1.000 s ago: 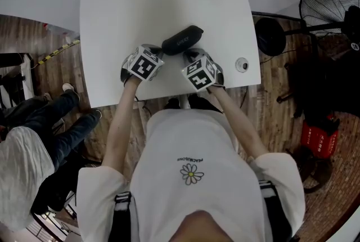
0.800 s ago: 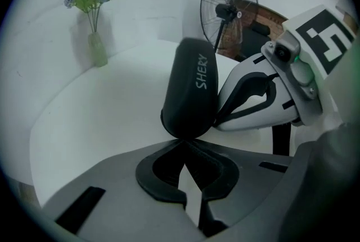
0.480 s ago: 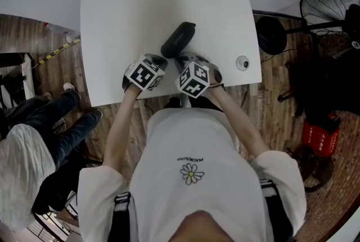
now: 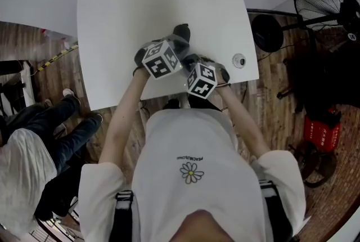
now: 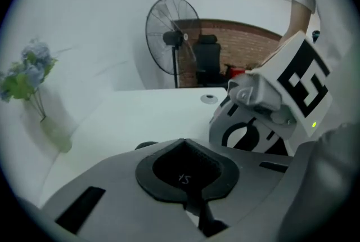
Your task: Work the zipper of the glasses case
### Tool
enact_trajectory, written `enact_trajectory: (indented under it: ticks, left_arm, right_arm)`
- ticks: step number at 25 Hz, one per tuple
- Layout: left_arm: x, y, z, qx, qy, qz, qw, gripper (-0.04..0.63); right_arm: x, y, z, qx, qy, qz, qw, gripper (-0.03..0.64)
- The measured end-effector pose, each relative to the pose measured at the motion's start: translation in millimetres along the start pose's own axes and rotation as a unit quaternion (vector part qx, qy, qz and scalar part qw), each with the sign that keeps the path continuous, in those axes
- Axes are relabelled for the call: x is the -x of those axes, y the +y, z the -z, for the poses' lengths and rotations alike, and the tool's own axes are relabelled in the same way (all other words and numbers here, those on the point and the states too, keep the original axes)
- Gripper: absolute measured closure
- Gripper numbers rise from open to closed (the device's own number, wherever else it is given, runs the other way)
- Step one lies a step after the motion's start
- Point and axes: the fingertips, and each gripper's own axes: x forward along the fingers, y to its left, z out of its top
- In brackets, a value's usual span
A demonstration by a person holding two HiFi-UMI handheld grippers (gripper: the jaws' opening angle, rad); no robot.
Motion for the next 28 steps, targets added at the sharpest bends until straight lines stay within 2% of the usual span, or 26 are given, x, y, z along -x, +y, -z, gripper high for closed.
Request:
enact_trajectory:
  ticks: [2,3,8,11,14,16,18,21,23,26,28]
  left_arm:
    - [-13,-4,8,-0.035,0.029,0.012,0.9989,0.58]
    - [-16,-5,10,-0.046,0.031,0.015,0.9983,0.58]
    - [-18,-9,8,-0.032,-0.02,0.031,0.9988,0.581]
    - [-22,-7,8,-0.024,-0.034,0.031,0.9987,0.581]
    - [-32,-8,9,-0.067,-0.006,0.025,0.9974,0.581]
    - [-34,-11,10,-0.081,0.008,0.027,0.9963,0.581]
    - [-32,-9,12,-0.067,0.008,0.024,0.9974,0.581]
    - [-25,2,19,-0.004,0.014,0.008,0.9999,0.581]
    - [-17,11,26,0.023,0.022,-0.008,0.9995,0.58]
    - [1,19,42,0.025,0.03,-0.032,0.9987,0.58]
    - [15,13,53,0.016,0.026,-0.021,0.9993,0.58]
  right_arm:
    - [2,2,11,-0.008,0.012,0.0,1.0,0.609]
    - [3,2,17,-0.014,0.016,-0.004,1.0,0.609]
    - [5,12,20,-0.041,0.017,-0.015,0.999,0.609]
    - [0,27,7,-0.058,0.004,-0.021,0.998,0.609]
    - [-5,33,-7,-0.088,-0.008,-0.016,0.996,0.609]
    - [-5,32,-5,-0.092,-0.006,-0.014,0.996,0.609]
    - [-2,28,3,-0.087,-0.001,-0.014,0.996,0.609]
    - [5,18,13,-0.067,0.01,-0.007,0.998,0.609]
    - [7,10,17,-0.052,0.018,0.008,0.998,0.609]
    - [6,-2,21,-0.041,0.027,0.025,0.998,0.609]
    - [5,-6,19,-0.043,0.024,0.028,0.998,0.609]
